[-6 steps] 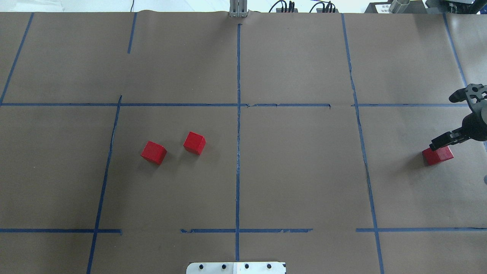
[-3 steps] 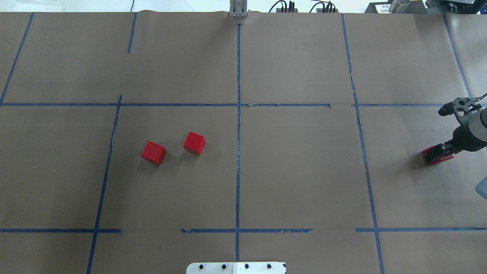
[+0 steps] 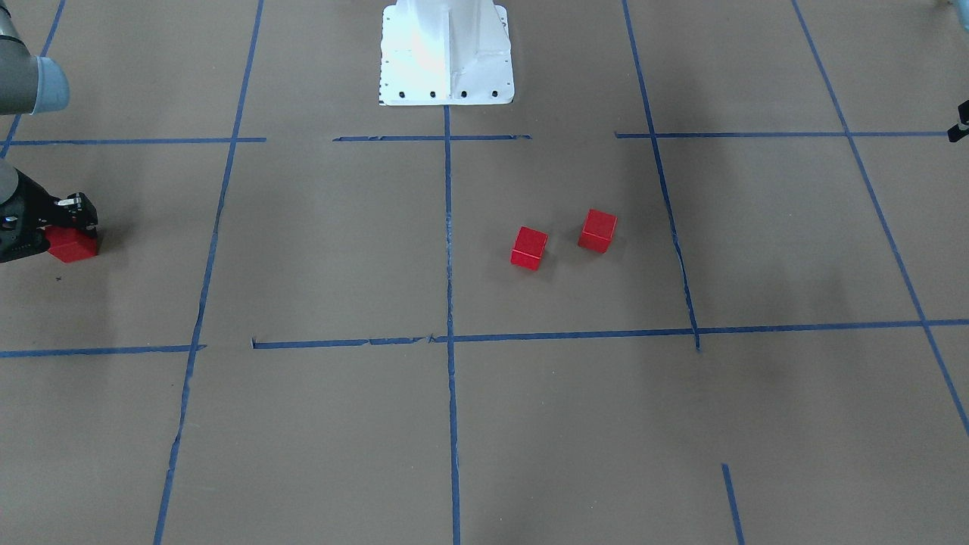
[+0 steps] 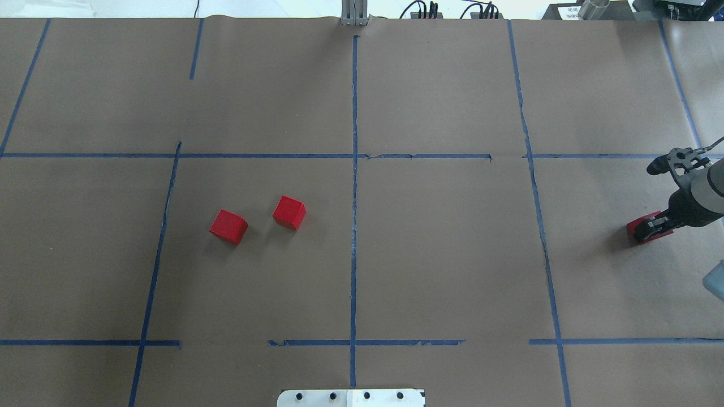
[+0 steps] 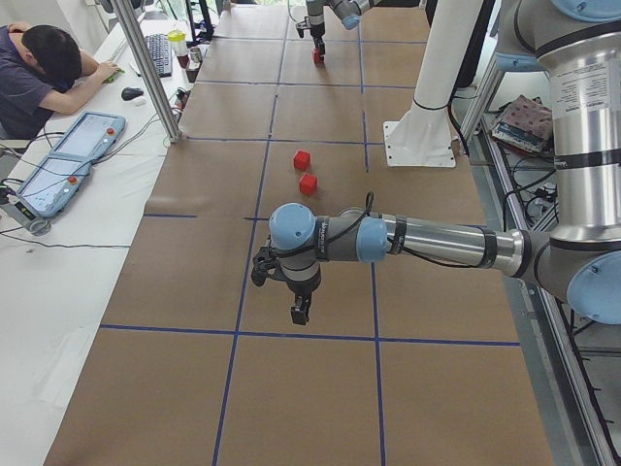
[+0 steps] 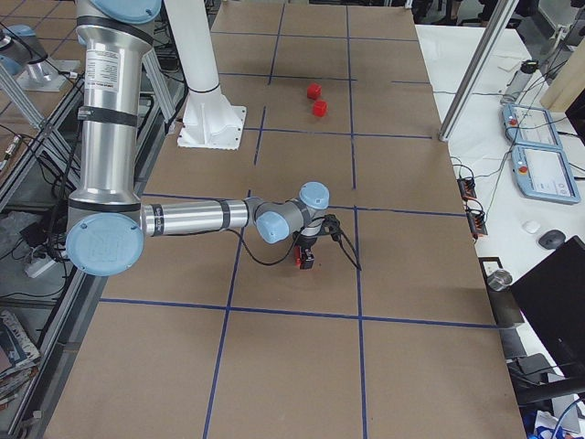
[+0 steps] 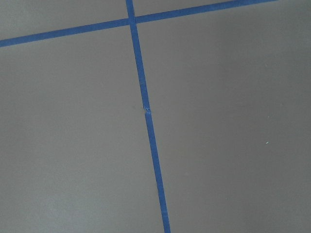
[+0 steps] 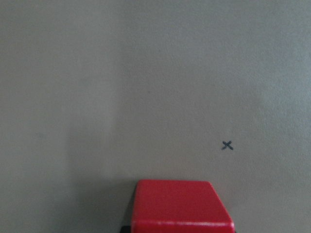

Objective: Form red blocks into L shape at center
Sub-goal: 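Carry the red cube with the right gripper toward the table center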

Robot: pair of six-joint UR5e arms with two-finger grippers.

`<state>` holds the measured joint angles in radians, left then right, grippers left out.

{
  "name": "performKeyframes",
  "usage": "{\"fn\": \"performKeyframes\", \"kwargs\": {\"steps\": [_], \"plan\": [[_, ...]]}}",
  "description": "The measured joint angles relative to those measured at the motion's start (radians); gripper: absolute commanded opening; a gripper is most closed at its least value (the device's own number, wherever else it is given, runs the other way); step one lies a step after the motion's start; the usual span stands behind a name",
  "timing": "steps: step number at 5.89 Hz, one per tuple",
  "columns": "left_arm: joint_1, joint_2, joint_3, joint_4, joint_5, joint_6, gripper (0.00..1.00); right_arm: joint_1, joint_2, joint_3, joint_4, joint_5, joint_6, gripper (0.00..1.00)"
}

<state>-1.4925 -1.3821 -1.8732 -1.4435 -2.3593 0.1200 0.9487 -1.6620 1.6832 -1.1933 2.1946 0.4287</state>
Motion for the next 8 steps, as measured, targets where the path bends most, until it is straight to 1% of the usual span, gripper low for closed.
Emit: {"fn": "performKeyframes", "kwargs": {"steps": [2,3,4,5,6,7,8], "plan": [[0.000,0.000,-0.002,0.000,-0.001,0.000,1.00,-0.012,0.106,0.036,-0.048,0.002,0.075,0.07],[0.000,0.000,-0.002,0.000,-0.001,0.000,1.00,-0.053,0.193,0.040,-0.064,0.001,0.188,0.07],[-0.001,0.000,-0.003,0.000,-0.001,0.000,1.00,-0.110,0.308,0.040,-0.115,-0.007,0.323,0.07],[-0.001,0.000,-0.003,0.000,-0.002,0.000,1.00,-0.172,0.434,0.038,-0.205,-0.041,0.455,0.06],[-0.001,0.000,-0.003,0.000,-0.002,0.000,1.00,-0.251,0.556,0.022,-0.284,-0.104,0.591,0.07],[-0.002,0.000,-0.003,0.000,-0.002,0.000,1.00,-0.318,0.660,-0.017,-0.319,-0.154,0.714,0.08],[-0.002,0.000,-0.003,0.000,-0.002,0.000,1.00,-0.373,0.763,-0.089,-0.331,-0.184,0.812,0.10]]}}
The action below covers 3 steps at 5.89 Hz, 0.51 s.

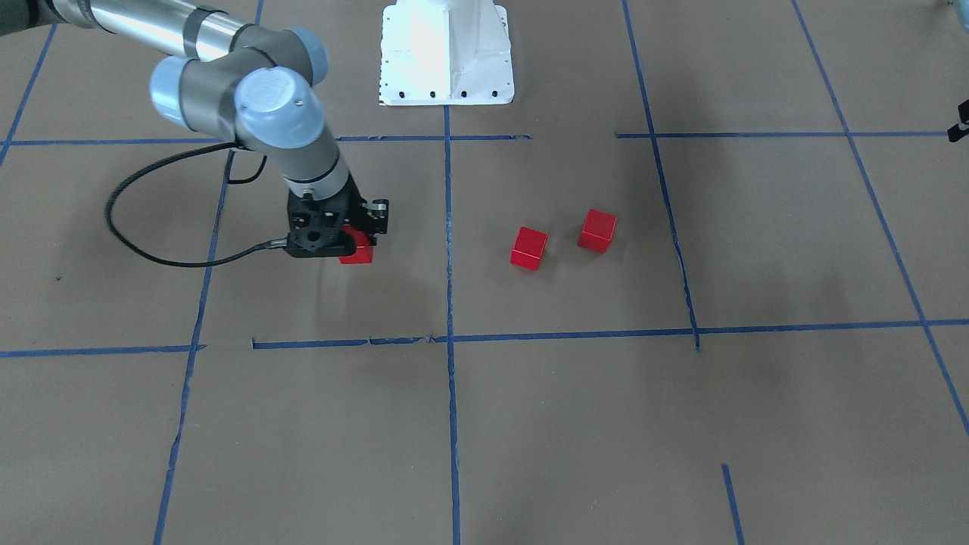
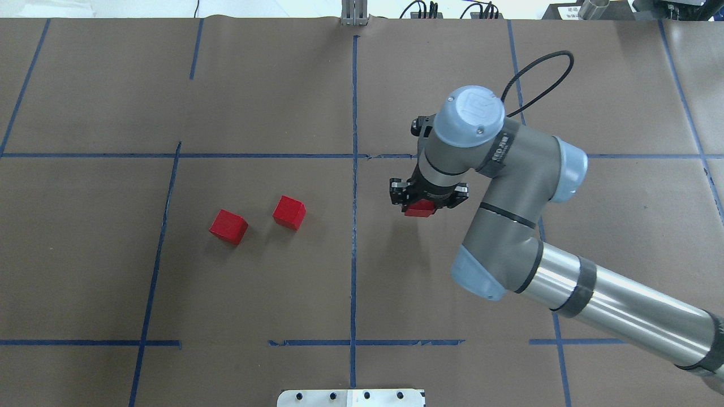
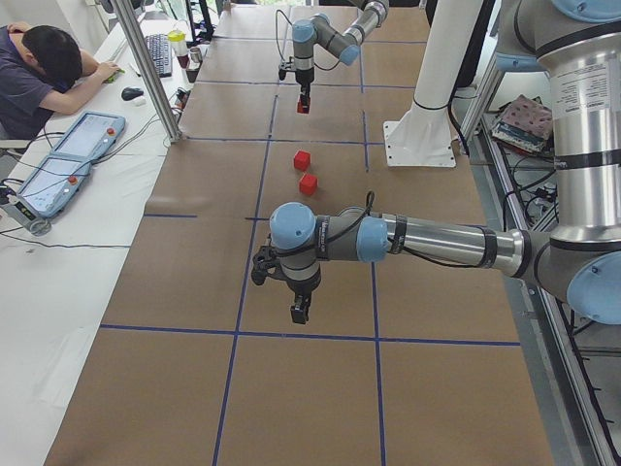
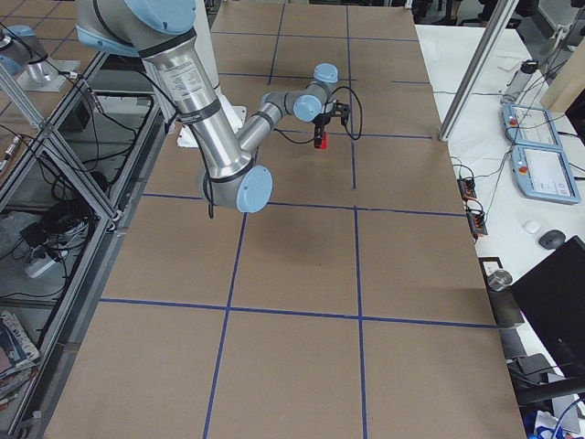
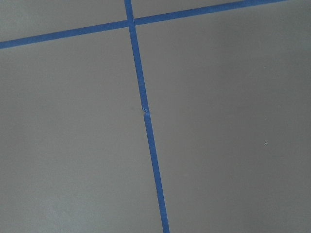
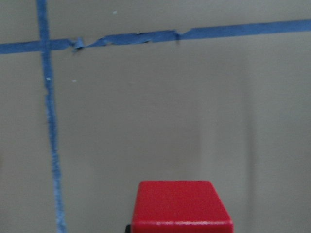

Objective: Form red blocks into L shape at center
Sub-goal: 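Carry the red cube with the right gripper toward the table center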

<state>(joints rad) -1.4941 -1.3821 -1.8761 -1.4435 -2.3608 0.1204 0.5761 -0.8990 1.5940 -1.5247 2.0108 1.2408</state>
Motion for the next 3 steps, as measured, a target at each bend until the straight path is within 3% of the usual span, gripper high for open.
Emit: {"fn": "performKeyframes", "kwargs": {"steps": [1,2,3], "plan": [[0.000,0.000,0.000,0.000,0.000,0.000,1.00,-0.039,0.081,-0.076,-0.003,-0.018,0.052,0.13],[0.000,0.000,0.000,0.000,0.000,-0.001,1.00,-0.072,0.123,-0.121,-0.004,-0.036,0.073,0.27],[0.000,0.000,-0.001,0.000,0.000,0.000,1.00,-0.098,0.146,-0.149,-0.004,-0.055,0.079,0.28]]}}
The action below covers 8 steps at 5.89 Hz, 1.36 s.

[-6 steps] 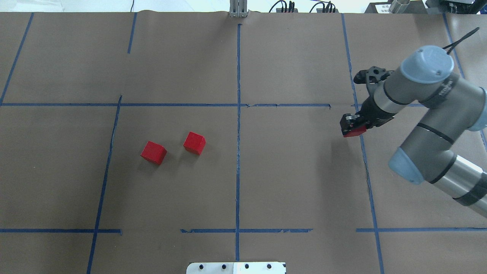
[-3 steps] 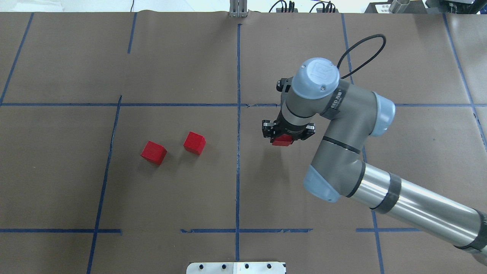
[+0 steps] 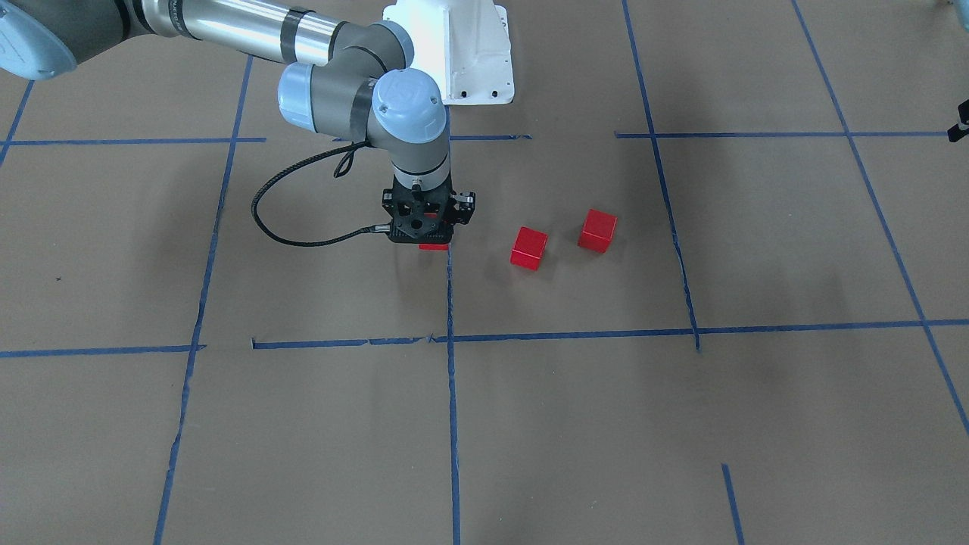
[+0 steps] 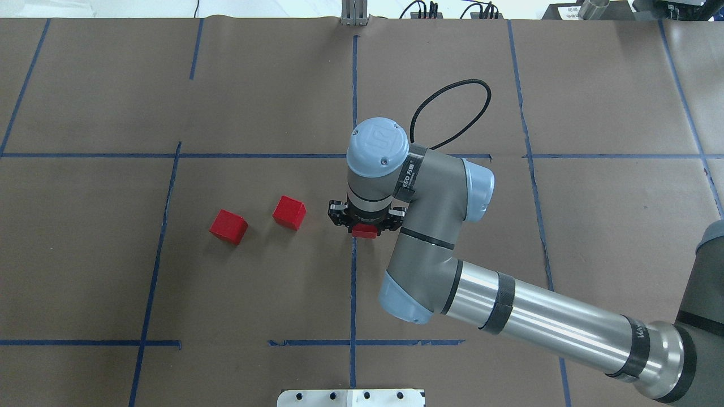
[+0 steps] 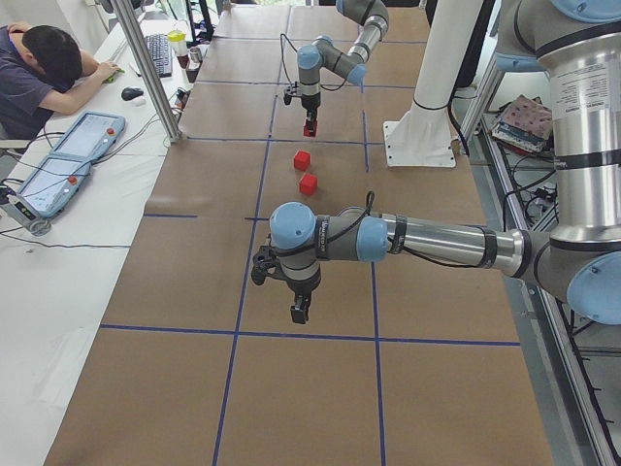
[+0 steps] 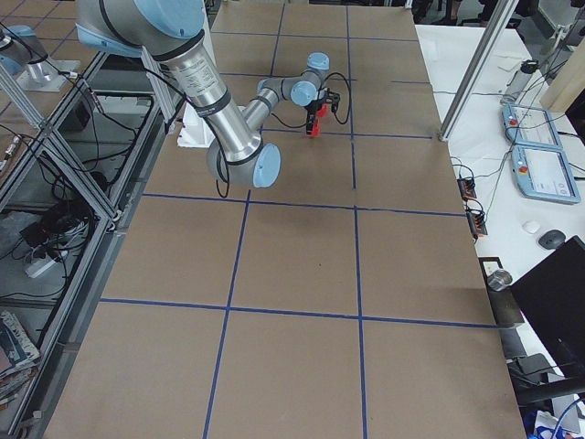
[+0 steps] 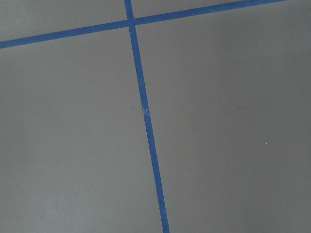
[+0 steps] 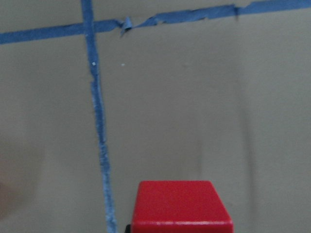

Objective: Form red blocks into L shape at center
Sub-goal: 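Carry the red cube with the right gripper toward the table center, then lower the cube at the center and open the right gripper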

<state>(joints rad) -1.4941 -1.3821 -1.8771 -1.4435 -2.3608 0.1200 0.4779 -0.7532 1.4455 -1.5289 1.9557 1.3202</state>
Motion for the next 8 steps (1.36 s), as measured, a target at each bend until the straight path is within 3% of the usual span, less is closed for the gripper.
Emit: {"fn": "performKeyframes", "kwargs": {"steps": [4,5,8], "plan": [[0.000,0.000,0.001,0.000,0.000,0.000,1.00,-0.030,0.042,-0.047,0.001,-0.018,-0.018,0.36],[0.000,0.000,0.002,0.000,0.001,0.000,1.00,-0.031,0.041,-0.047,0.001,-0.023,-0.030,0.49],[0.001,0.000,0.003,0.000,0.001,0.000,1.00,-0.032,0.029,-0.046,0.001,-0.029,-0.045,0.54]]}}
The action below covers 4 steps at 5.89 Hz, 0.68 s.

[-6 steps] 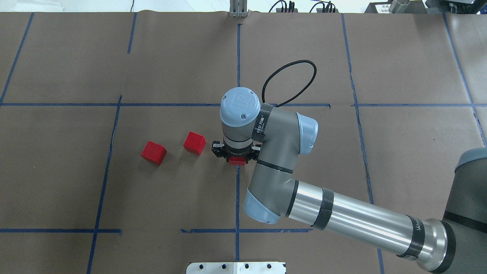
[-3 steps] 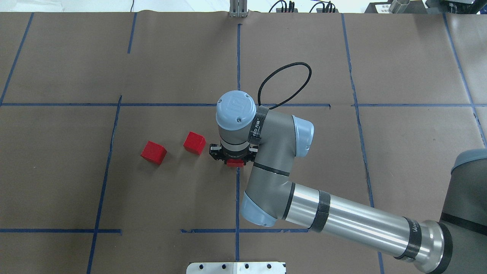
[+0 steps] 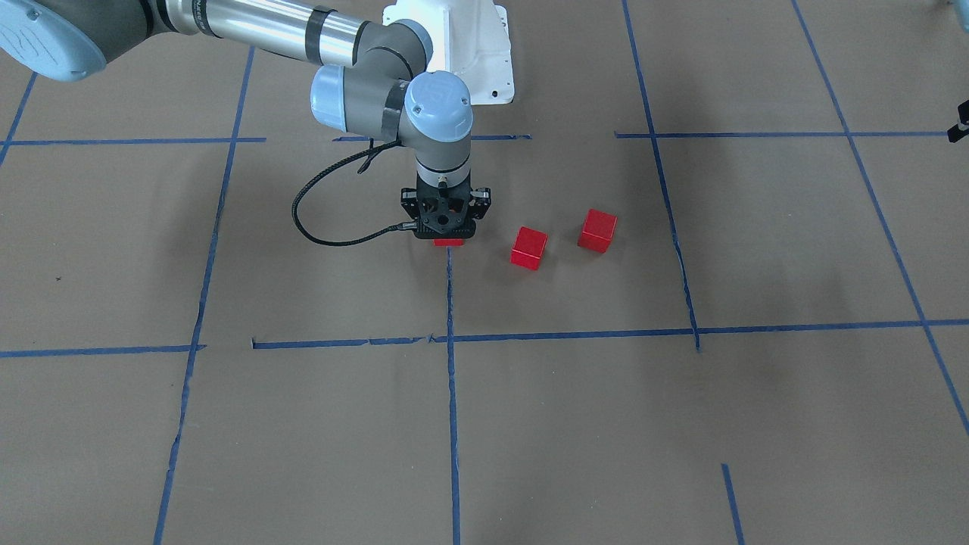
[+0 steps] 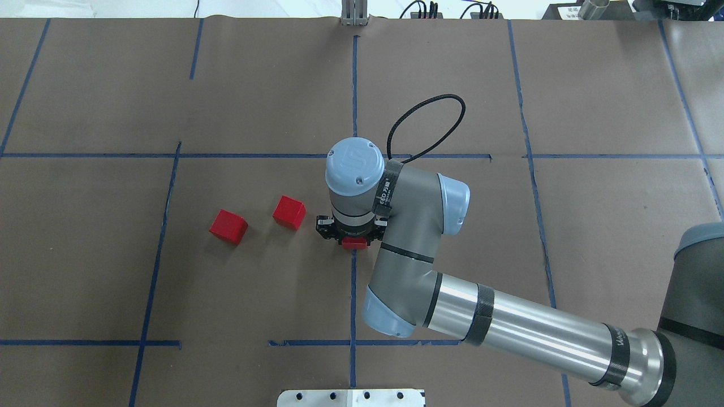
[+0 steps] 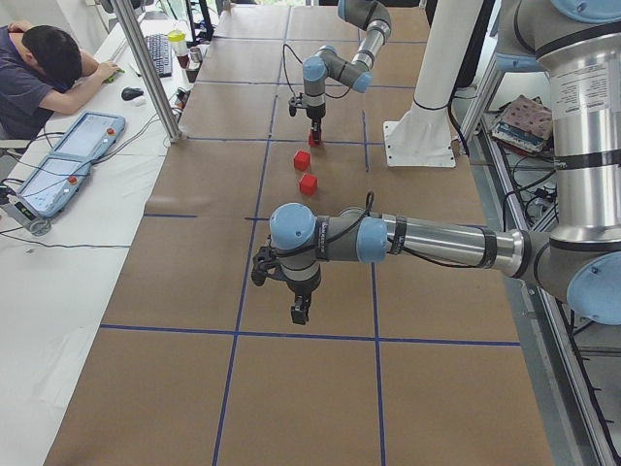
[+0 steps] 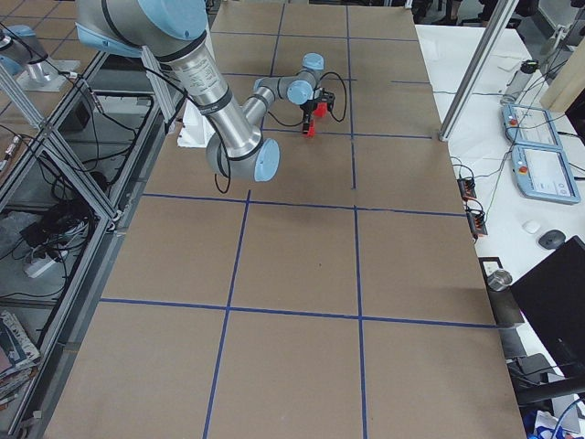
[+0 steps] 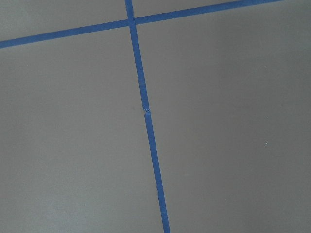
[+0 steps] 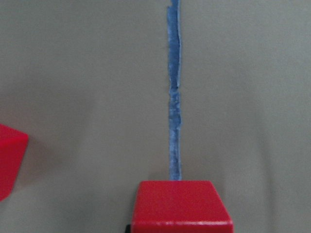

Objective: Form red blocks into L shape at center
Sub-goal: 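Lower the cube at the center and open the right gripper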

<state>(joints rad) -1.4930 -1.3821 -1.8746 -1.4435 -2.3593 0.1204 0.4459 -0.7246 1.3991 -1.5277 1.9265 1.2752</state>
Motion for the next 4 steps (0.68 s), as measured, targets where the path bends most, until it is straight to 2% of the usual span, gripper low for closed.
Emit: {"fn": "performKeyframes", "kwargs": {"steps": [1,2,4], "plan": [[0.000,0.000,0.000,0.000,0.000,0.000,1.00,-0.001,0.000,0.000,0.000,0.001,0.000,0.80],[0.000,0.000,0.000,0.000,0.000,0.000,1.00,-0.002,0.001,0.000,0.000,0.001,0.000,0.99],[0.000,0.000,0.000,0.000,0.000,0.000,1.00,-0.004,0.001,0.001,0.000,0.000,0.000,1.00]]}}
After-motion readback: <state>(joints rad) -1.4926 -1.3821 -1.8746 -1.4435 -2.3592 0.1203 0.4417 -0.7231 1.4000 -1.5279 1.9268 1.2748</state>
